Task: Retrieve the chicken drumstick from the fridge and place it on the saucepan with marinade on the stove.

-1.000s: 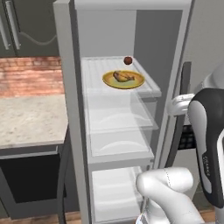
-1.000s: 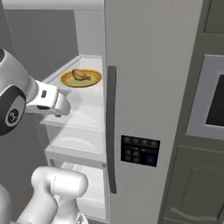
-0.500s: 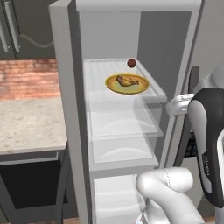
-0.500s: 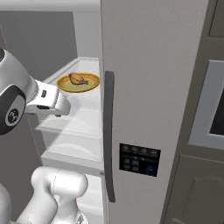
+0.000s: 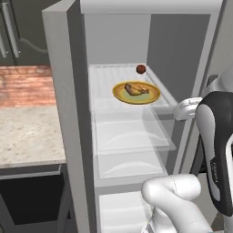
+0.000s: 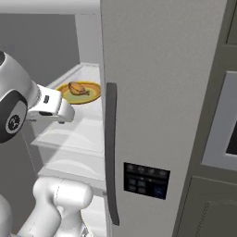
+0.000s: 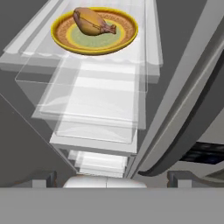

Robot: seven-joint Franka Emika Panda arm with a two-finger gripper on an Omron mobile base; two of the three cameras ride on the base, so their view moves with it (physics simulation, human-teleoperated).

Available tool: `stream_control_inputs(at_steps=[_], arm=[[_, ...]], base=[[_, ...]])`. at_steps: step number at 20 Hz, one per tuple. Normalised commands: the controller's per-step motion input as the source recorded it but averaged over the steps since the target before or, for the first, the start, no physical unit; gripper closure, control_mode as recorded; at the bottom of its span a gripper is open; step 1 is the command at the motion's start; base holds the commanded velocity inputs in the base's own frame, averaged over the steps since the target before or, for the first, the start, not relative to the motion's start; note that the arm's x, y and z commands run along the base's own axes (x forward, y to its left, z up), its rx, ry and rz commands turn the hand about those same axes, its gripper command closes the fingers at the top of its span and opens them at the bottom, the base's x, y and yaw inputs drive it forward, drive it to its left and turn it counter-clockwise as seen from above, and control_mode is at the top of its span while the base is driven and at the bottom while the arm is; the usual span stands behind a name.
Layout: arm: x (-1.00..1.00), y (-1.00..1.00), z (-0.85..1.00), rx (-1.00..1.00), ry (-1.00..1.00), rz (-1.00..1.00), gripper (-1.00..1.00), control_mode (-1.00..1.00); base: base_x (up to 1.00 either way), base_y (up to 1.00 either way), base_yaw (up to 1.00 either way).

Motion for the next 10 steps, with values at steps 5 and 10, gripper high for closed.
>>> stream_control_inputs(at_steps=[5, 10], arm=[[0.0, 0.0, 0.0, 0.0, 0.0, 0.0, -1.0, 1.0], [0.0, 0.0, 0.0, 0.0, 0.0, 0.0, -1.0, 1.0]], base=[[0.4, 0.0, 0.0], [0.48, 0.0, 0.0]])
